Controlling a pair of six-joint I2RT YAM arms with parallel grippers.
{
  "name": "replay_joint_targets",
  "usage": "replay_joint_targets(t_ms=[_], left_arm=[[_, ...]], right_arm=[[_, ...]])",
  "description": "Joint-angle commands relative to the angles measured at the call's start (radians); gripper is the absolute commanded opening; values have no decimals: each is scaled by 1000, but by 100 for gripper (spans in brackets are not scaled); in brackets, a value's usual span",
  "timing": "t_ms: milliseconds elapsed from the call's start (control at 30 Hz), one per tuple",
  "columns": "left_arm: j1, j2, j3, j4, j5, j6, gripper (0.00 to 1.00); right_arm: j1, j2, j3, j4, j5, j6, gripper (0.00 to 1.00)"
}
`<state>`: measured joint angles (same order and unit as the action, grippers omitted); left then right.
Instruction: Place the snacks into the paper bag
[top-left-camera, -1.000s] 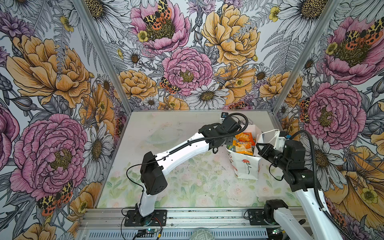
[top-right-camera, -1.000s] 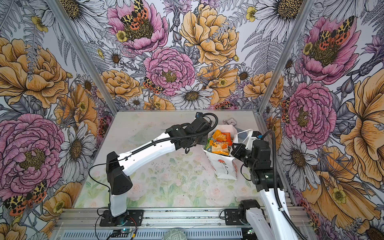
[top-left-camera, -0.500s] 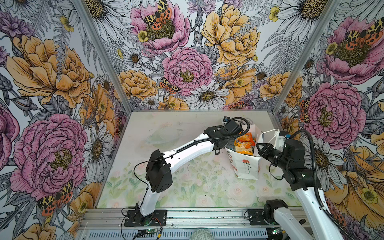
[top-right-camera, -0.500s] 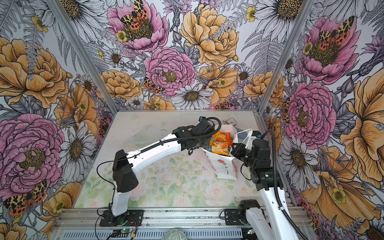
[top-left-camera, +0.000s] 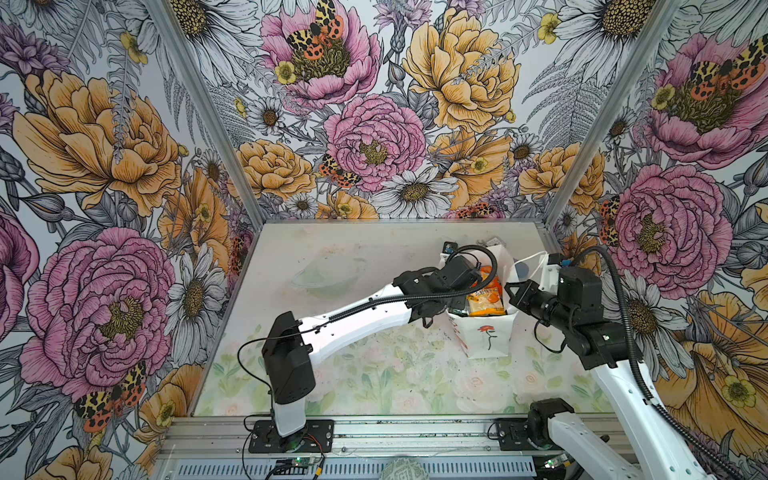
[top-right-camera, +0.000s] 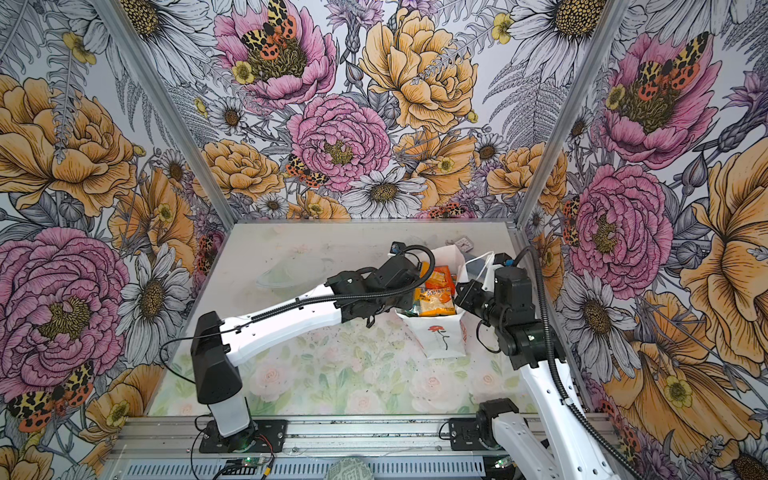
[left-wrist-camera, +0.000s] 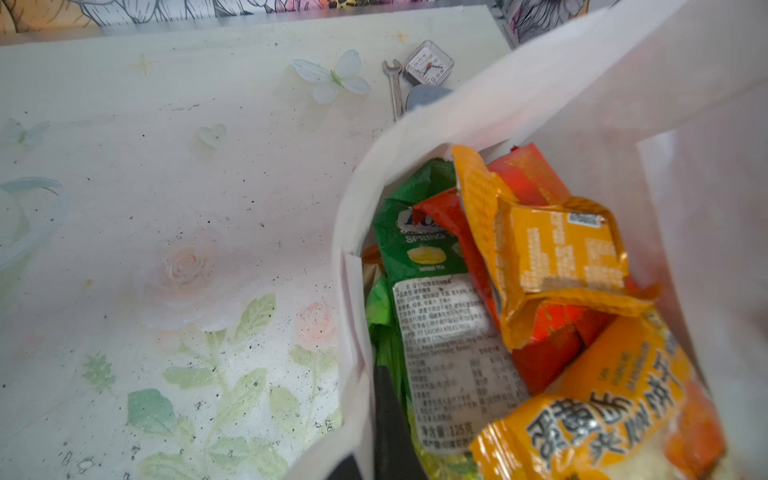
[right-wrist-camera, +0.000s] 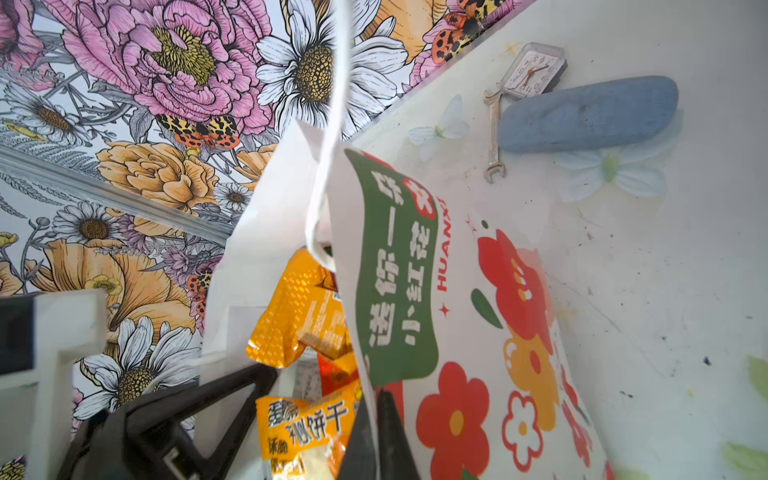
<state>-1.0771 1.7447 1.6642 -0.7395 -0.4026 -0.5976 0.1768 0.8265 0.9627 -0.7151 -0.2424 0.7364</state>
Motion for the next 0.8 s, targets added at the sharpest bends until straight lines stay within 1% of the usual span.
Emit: replay_joint_targets(t_ms=[0,133,200,267,333,467,567,633,700,767], left_arm=[[1,-148,-35,308,-73,-11,0],[-13,-214,-77,336,-112,15,0],[-9,-255,-120,337,-148,3,0],[20,-304,-187,336,-162,-41,0],[67,-342,-250,334,-134,-89,0],[136,-399,-369,296,-129,-158,0],[181,-422,-457,278,-89,-186,0],[211,-420,-496,277,-34,-193,0],[244,-409,-492,265,56,-182,0],[249,-407,-467,241,64,-159,0]], right_arm=[[86,31,103,127,-4,34,0],[243,103,166,180,98,42,0],[306,144,188,200,130,41,0],[368,186,200,230,160,46,0],[426,224,206,255,196,44,0],[504,304,210,278,233,43,0],[552,361,188,287,256,43,0],[573,394,175,290,269,49,0],[583,416,174,292,270,51,0],[586,422,180,292,276,49,0]])
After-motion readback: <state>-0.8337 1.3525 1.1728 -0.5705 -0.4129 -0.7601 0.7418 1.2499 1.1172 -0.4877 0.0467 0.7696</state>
